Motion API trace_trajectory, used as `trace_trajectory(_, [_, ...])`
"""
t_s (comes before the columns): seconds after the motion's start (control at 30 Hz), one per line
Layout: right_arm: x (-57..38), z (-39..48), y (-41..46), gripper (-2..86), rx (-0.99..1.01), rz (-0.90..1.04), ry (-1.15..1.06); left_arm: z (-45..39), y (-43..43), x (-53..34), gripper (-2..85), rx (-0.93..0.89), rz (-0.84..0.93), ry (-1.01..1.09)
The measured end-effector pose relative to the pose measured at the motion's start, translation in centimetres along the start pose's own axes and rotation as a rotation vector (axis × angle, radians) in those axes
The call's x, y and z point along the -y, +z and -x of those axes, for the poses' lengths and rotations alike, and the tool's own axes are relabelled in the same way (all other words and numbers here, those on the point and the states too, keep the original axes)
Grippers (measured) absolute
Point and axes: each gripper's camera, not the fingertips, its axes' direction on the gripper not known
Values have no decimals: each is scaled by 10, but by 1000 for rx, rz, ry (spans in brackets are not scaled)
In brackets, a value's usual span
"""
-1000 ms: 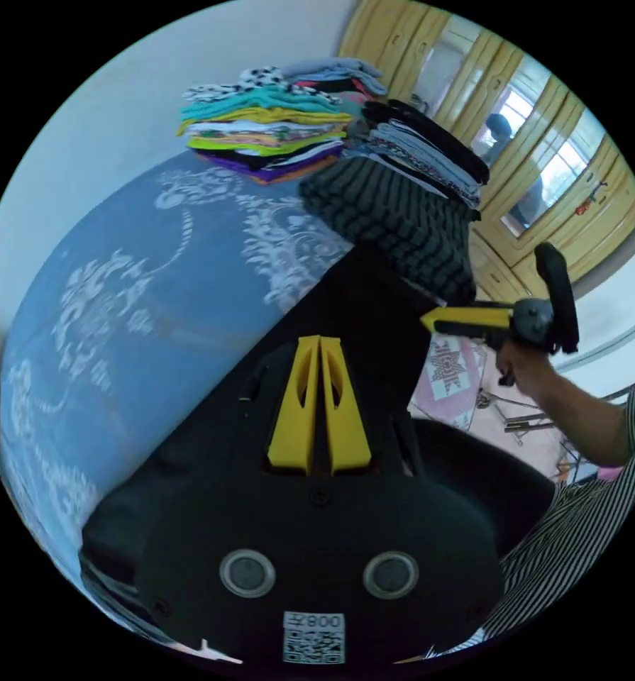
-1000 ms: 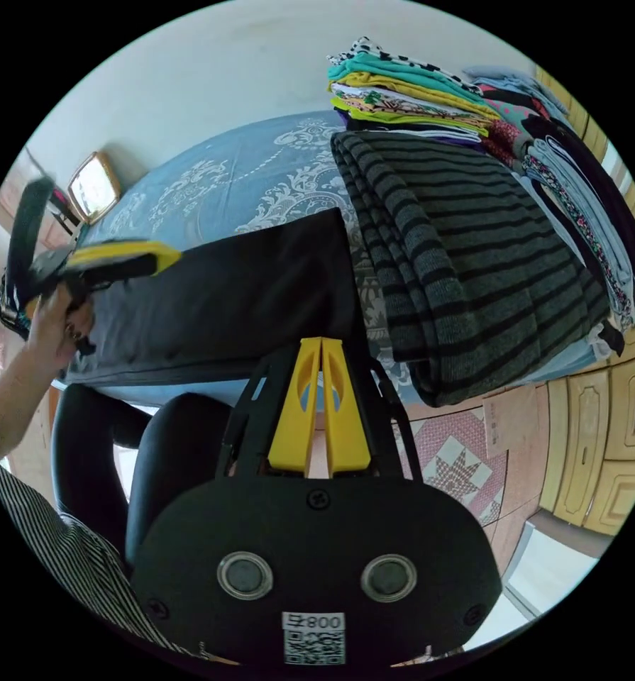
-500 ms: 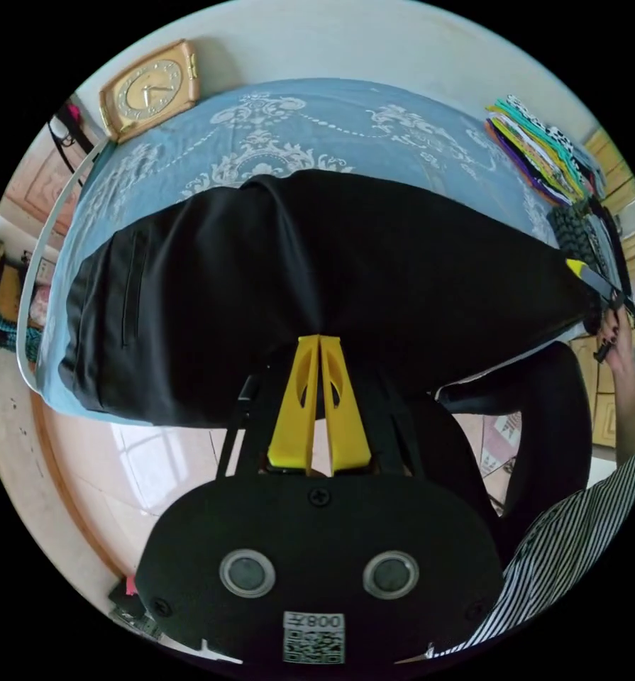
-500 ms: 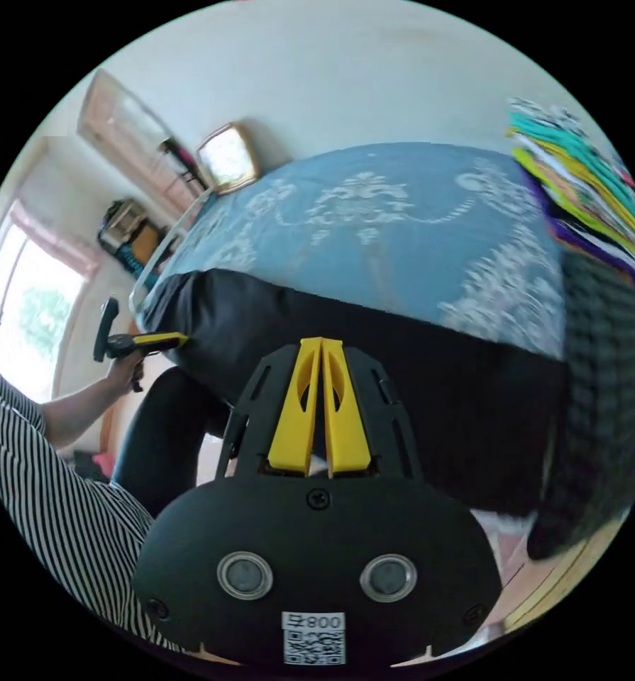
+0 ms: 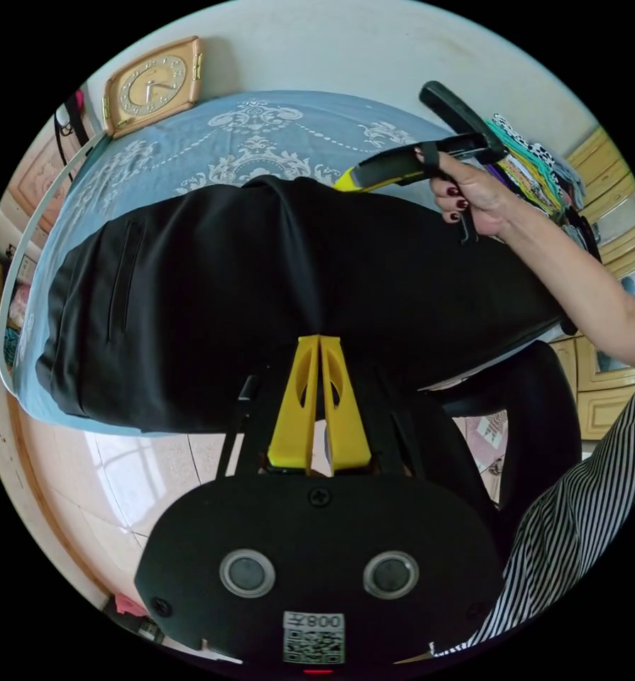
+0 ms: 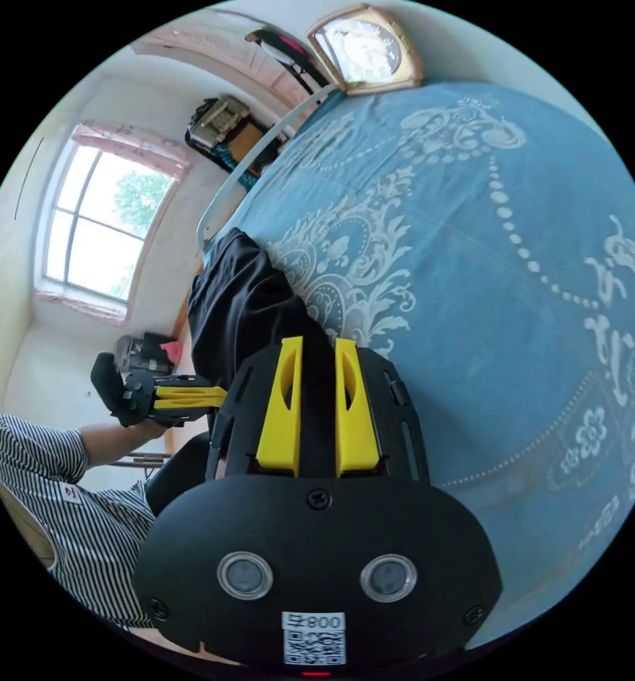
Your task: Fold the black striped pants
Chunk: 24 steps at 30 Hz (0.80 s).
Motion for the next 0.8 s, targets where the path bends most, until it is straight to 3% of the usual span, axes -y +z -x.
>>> trace_trajectory(0.3, [7,52,-43,19,128,-133,-97,54,-37,-20,3,-56,-4,-65])
trace_trajectory(0.53, [14,87,-54,13,104,-150,-110,84,-96,-12,23,-24,-189,-69])
trace_trajectory(0.67, [25,95,-62,12,118,-133,-107,87,-101,6,39,22,-155,13])
trace_trajectory(0.8, [37,107,-75,11,105,-120,-120,88,-85,23,35,160,-12,93])
